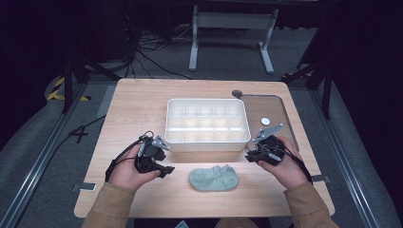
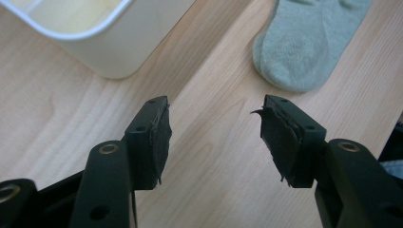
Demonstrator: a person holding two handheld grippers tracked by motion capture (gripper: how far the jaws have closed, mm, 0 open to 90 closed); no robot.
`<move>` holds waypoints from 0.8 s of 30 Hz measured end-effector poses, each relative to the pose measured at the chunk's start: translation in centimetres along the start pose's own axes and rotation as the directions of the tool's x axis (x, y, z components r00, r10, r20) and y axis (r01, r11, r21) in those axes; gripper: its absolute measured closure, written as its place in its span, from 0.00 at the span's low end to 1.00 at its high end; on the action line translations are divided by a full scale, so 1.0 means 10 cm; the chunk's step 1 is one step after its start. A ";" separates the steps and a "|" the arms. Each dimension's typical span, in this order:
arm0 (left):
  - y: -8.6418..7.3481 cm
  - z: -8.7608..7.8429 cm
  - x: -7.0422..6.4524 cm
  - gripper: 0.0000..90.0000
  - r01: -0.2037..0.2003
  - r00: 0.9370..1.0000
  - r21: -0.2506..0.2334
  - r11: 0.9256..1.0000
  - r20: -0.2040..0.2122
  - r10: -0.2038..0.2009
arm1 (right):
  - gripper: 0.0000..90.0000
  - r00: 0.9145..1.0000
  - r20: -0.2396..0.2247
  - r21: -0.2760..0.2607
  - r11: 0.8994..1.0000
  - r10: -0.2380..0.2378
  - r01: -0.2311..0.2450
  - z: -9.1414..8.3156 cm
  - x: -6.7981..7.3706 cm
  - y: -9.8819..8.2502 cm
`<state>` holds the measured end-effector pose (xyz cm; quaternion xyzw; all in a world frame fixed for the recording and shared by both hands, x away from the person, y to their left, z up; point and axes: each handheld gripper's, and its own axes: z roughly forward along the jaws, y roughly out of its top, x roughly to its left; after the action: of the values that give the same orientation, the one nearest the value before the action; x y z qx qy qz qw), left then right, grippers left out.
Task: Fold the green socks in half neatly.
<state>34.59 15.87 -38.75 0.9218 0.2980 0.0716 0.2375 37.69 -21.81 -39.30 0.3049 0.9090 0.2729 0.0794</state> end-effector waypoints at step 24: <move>0.15 -0.10 -0.18 0.63 -0.050 0.993 -0.003 0.999 0.109 0.051 | 0.99 0.992 -0.124 -0.031 0.999 0.016 -0.020 0.02 0.16 0.04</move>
<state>33.59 14.11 -37.07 0.9315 0.2611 0.0270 0.2518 36.68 -20.53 -39.18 0.2941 0.9049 0.3065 0.0251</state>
